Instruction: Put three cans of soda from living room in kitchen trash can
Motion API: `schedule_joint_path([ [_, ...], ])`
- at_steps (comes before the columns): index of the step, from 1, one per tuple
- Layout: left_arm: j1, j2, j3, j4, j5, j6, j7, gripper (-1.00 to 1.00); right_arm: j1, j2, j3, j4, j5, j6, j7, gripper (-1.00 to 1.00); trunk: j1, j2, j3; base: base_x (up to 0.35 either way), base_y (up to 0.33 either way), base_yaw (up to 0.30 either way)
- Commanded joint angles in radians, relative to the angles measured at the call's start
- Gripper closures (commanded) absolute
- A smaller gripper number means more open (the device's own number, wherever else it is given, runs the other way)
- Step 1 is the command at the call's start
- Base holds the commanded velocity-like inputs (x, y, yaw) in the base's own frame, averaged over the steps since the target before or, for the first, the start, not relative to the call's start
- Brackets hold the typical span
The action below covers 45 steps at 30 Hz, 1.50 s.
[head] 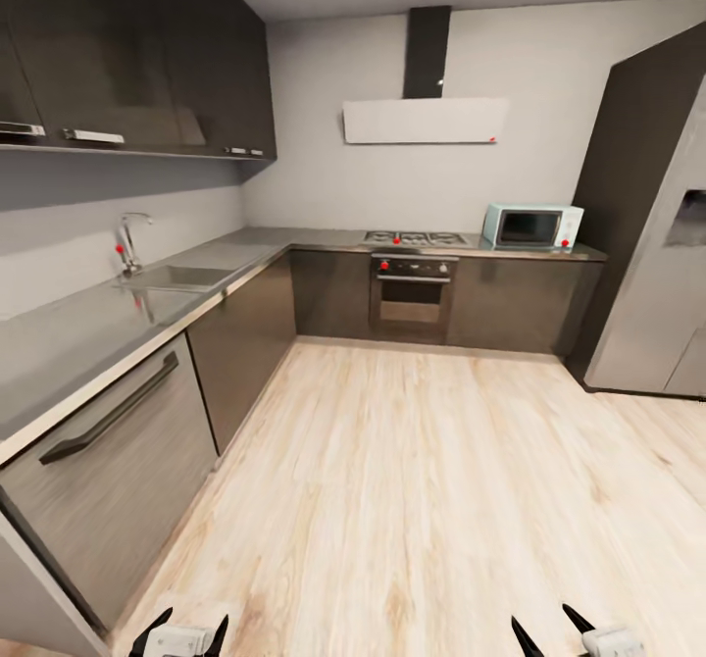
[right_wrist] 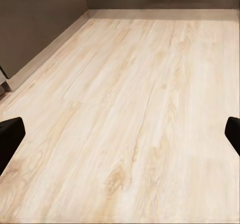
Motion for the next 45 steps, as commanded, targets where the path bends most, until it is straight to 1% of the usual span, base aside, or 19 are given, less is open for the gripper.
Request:
schedule_joint_path([
  [1,0.0,0.0,0.0,0.0,0.0,0.0,0.0,-1.0,0.0,0.0,0.0,0.001,0.0,0.0,0.0,-1.0,0.0,0.0,0.0,-0.237,-0.196,-0.24],
  [7,-0.001,0.0,-0.001,0.015,0.002,0.0,0.0,-1.0,0.0,0.0,0.001,0.003,0.0,0.0,-0.001,-1.0,0.0,0.0,0.0,-0.26,-0.18,-0.24],
  [38,-0.001,0.0,-0.001,0.019,0.002,-0.002,0.0,-1.0,-0.001,0.0,0.001,0.015,0.0,0.0,0.001,-1.0,0.0,0.0,0.0,-0.272,-0.176,-0.24],
  [45,-0.001,0.0,-0.001,0.019,0.002,-0.002,0.0,-1.0,-0.002,-0.001,-0.001,0.015,-0.001,0.0,0.001,-1.0,0.0,0.0,0.0,-0.103,-0.246,-0.24],
])
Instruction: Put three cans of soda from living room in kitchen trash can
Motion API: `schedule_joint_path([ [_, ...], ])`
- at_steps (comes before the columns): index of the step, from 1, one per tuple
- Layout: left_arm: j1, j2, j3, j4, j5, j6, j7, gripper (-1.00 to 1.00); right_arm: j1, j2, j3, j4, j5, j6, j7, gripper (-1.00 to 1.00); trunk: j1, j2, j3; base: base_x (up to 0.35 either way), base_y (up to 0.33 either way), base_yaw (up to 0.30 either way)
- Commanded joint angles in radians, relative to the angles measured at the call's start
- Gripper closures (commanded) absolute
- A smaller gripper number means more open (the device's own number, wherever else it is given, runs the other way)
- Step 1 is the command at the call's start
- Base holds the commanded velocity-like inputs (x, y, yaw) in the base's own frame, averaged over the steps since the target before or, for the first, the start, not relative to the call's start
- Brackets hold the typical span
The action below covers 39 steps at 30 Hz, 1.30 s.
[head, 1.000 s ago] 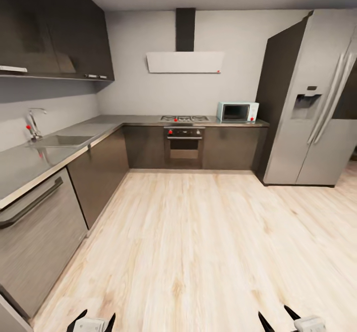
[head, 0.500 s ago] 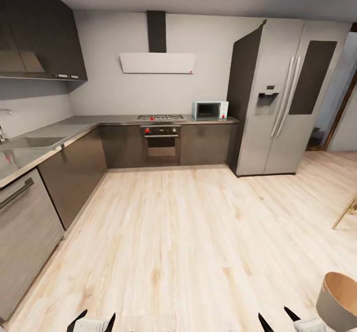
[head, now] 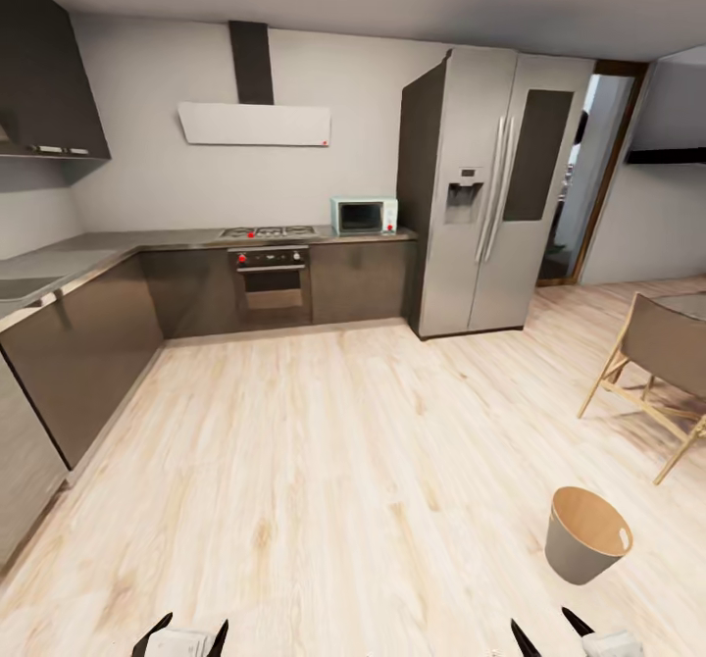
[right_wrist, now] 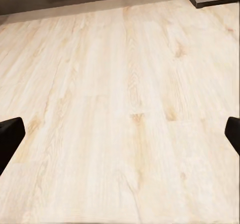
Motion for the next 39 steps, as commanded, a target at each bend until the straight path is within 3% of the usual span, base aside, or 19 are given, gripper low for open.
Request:
schedule_joint_path([
  [1,0.0,0.0,0.0,0.0,0.0,0.0,0.0,-1.0,0.0,0.0,0.0,0.0,0.0,0.0,0.0,-1.0,0.0,0.0,0.0,-0.021,-0.273,-0.239],
  [12,0.0,0.0,0.0,0.0,0.0,0.001,0.0,-1.0,0.0,0.0,-0.002,0.0,0.0,0.0,0.0,-1.0,0.0,0.0,0.0,0.019,-0.278,-0.24],
  [39,-0.002,0.0,0.0,-0.002,0.0,0.001,-0.001,-1.0,0.0,0.001,-0.002,0.006,0.0,0.0,0.0,-1.0,0.0,0.0,0.0,0.127,-0.278,-0.24],
])
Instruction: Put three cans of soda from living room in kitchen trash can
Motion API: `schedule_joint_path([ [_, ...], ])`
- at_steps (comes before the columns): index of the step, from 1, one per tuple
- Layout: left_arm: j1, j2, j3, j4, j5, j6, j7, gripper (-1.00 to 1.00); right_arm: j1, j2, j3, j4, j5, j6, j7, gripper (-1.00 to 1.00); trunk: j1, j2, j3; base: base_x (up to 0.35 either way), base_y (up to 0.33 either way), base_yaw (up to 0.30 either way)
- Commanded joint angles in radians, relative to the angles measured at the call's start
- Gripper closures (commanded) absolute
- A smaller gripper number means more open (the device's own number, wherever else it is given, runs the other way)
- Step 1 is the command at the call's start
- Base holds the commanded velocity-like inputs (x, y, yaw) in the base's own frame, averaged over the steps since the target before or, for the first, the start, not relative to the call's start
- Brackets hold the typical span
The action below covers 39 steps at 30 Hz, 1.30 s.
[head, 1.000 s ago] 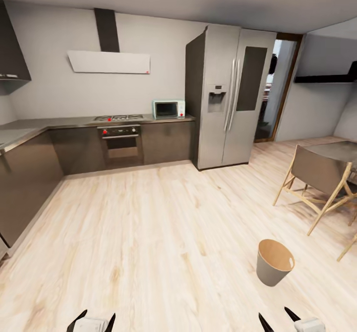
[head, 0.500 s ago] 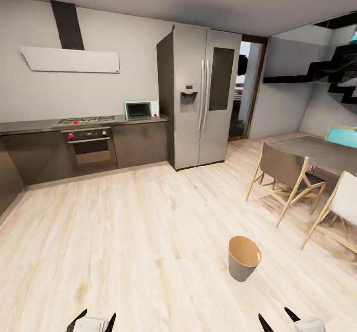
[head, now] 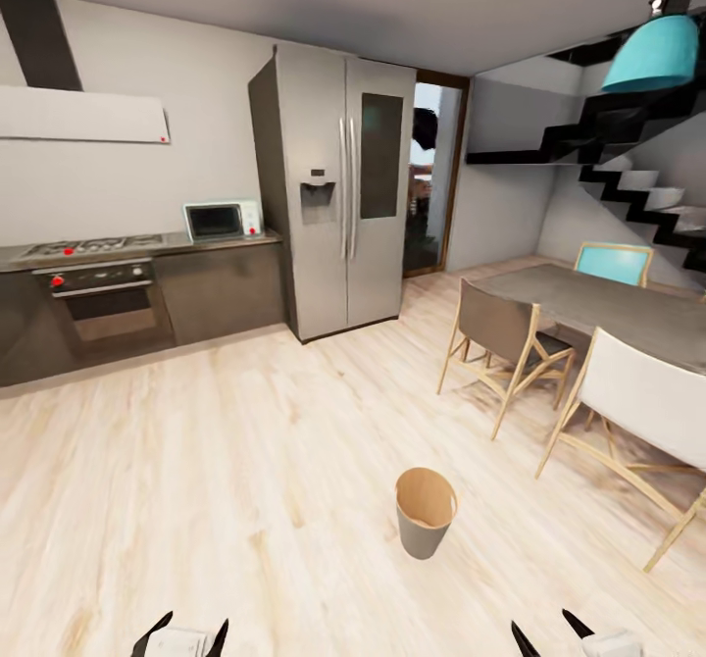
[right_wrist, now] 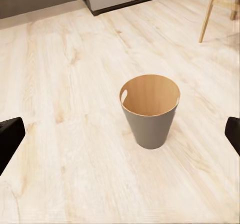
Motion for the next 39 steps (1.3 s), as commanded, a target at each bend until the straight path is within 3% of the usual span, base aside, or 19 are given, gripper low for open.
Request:
schedule_joint_path([
  [1,0.0,0.0,0.0,0.0,0.0,0.0,0.0,-1.0,0.0,0.0,0.0,0.0,0.0,0.0,0.0,-1.0,0.0,0.0,0.0,0.135,-0.277,-0.24],
  [15,0.0,0.0,0.0,0.001,-0.001,-0.001,0.0,-1.0,0.0,0.001,0.0,0.001,0.001,0.0,0.001,-1.0,0.0,0.0,0.0,0.183,-0.218,-0.23],
  [26,-0.001,0.001,0.001,0.005,-0.002,0.003,-0.001,-1.0,0.0,0.005,0.008,0.002,0.006,-0.001,0.001,-1.0,0.0,0.0,0.0,0.297,0.113,-0.041],
  [28,-0.014,0.001,0.002,0.046,-0.001,0.013,-0.002,-1.0,0.0,0.006,0.009,0.002,0.008,-0.001,-0.001,-1.0,0.0,0.0,0.0,0.285,0.205,-0.003],
  [33,-0.059,0.002,0.004,0.116,0.0,0.042,-0.003,-1.0,0.0,0.008,0.05,0.007,0.012,0.002,-0.118,-1.0,0.0,0.0,0.0,0.276,0.215,-0.001],
  [34,-0.066,0.002,0.004,0.126,0.0,0.046,-0.003,-1.0,0.0,0.007,0.086,0.009,0.013,0.029,-0.16,-1.0,0.0,0.0,0.0,0.267,0.22,0.0],
  [39,-0.077,0.002,0.005,0.14,-0.001,0.053,-0.003,-1.0,-0.014,0.004,0.154,0.009,0.017,0.144,-0.23,-1.0,0.0,0.0,0.0,0.262,0.217,0.0],
])
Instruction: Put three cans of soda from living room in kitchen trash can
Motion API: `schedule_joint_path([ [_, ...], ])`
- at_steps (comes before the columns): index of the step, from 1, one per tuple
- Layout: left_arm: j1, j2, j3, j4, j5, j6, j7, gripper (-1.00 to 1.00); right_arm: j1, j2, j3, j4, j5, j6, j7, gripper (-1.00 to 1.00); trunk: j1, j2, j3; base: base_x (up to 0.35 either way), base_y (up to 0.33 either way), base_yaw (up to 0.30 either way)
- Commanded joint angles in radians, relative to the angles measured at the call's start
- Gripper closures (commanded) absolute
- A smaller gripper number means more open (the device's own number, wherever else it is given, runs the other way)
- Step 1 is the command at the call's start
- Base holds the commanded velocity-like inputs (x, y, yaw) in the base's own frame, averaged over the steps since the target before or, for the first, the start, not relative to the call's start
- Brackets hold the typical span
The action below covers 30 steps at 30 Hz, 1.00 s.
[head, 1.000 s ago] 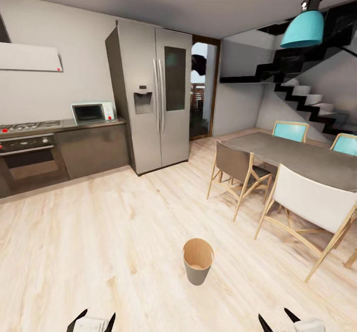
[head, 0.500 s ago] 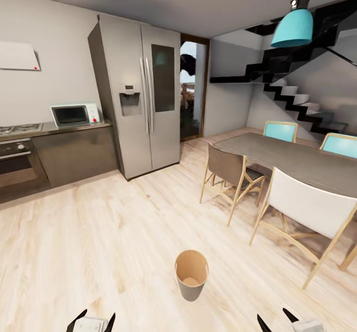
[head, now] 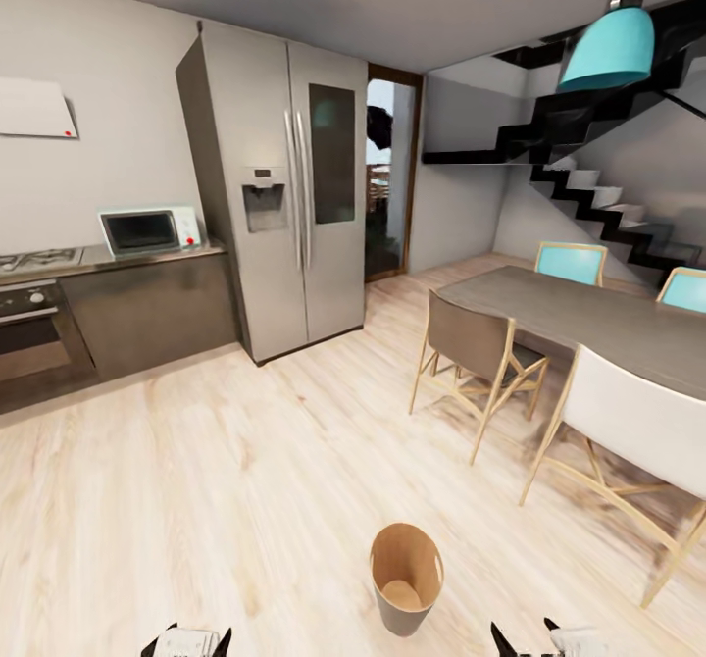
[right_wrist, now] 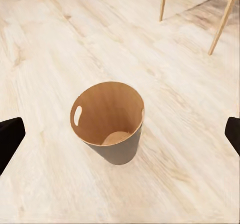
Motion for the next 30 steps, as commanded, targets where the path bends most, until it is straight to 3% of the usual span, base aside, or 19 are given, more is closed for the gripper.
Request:
schedule_joint_path([
  [1,0.0,0.0,0.0,0.001,0.0,0.0,0.0,-1.0,-0.005,0.0,0.003,-0.002,0.0,0.006,-0.003,-1.0,0.0,0.0,0.0,0.252,0.193,0.0],
  [4,-0.002,0.0,0.0,0.009,0.001,0.001,0.0,-1.0,-0.036,0.0,0.011,-0.006,0.001,0.062,-0.01,-1.0,0.0,0.0,0.0,0.243,0.179,0.0],
  [7,-0.002,0.0,0.0,0.012,0.001,0.001,0.001,-1.0,-0.098,-0.001,0.019,-0.005,0.009,0.195,-0.014,-1.0,0.0,0.0,0.0,0.23,0.163,0.0],
  [9,-0.002,0.0,0.0,0.016,0.001,0.001,0.001,-1.0,-0.163,-0.003,0.03,-0.003,0.034,0.328,-0.022,-1.0,0.0,0.0,0.0,0.213,0.151,0.0],
  [10,-0.002,0.0,0.0,0.021,0.001,0.001,0.001,-1.0,-0.237,-0.004,0.045,0.001,0.071,0.472,-0.033,-1.0,0.0,0.0,0.0,0.2,0.143,0.0],
  [13,-0.002,0.0,0.0,0.025,0.001,0.001,0.001,-1.0,-0.348,-0.006,0.06,0.012,0.126,0.664,-0.052,-1.0,0.0,0.0,0.0,0.189,0.136,0.0],
  [15,-0.002,0.0,0.0,0.028,0.001,0.001,0.0,-1.0,-0.476,-0.009,0.069,0.038,0.167,0.805,-0.067,-1.0,0.0,0.0,0.0,0.168,0.123,0.0],
  [20,-0.002,0.0,0.0,0.029,0.002,0.001,0.0,-1.0,-0.624,-0.018,0.074,0.126,0.186,0.895,-0.118,-1.0,0.0,0.0,0.0,0.155,0.115,0.0],
  [22,-0.002,0.0,0.0,0.029,0.002,0.002,0.0,-1.0,-0.71,-0.043,0.074,0.234,0.191,0.94,-0.169,-1.0,0.0,0.0,0.0,0.121,0.081,0.0],
  [23,-0.002,0.0,0.0,0.029,0.003,0.002,0.0,-1.0,-0.769,-0.07,0.073,0.323,0.191,0.957,-0.193,-1.0,0.0,0.0,0.0,0.071,0.046,0.0],
  [30,-0.002,0.0,0.0,0.029,0.003,0.002,0.0,-1.0,-0.95,-0.156,0.073,0.585,0.193,0.984,-0.237,-1.0,0.0,0.0,0.0,0.031,0.02,0.0],
])
